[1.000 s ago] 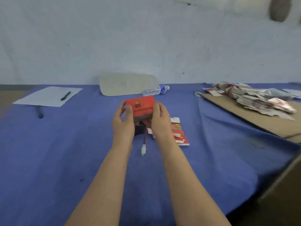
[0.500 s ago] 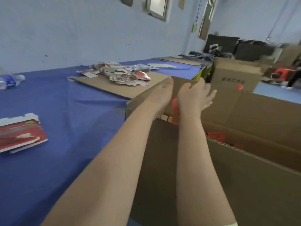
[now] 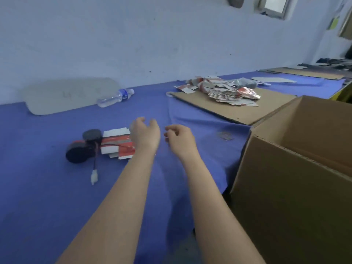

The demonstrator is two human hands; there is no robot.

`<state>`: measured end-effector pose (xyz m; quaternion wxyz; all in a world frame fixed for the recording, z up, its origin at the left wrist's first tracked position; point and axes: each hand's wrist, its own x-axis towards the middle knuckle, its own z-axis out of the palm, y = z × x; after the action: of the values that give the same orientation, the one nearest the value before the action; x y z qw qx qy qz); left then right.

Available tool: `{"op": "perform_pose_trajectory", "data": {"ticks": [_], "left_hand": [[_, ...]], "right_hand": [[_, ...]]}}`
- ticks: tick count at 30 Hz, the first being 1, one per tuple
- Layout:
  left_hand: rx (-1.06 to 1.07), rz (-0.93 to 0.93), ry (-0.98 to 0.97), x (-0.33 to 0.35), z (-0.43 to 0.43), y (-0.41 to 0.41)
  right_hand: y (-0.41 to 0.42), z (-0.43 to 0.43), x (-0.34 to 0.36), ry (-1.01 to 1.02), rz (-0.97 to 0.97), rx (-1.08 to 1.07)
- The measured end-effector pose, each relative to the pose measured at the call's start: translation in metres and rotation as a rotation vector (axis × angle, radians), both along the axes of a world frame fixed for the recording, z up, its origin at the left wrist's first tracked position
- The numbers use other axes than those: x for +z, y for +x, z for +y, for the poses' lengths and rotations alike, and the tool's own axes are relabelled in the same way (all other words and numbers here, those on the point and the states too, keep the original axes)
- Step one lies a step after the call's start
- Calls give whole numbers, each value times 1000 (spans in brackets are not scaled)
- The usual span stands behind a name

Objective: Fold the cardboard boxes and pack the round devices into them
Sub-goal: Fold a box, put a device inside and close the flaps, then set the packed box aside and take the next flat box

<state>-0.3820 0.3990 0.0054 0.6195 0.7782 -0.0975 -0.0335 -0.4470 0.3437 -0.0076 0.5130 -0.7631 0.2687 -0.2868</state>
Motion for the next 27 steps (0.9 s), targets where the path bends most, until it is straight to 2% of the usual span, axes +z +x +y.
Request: {"op": "perform_pose_trajectory", "data": {"ticks": [5,15,20,27], "left_hand": [[125,99,319,-44,44,52],[51,81,598,-62,56,72],[38,65,606,-62,59,71],[43,17,573,-67,61,67]], "right_hand": [[45,26,-29,-93,226,93],[84,33,-39,-122,250,-37],[94,33,-42,-54,244,-103],[93,29,-40,5,207,-45]]}}
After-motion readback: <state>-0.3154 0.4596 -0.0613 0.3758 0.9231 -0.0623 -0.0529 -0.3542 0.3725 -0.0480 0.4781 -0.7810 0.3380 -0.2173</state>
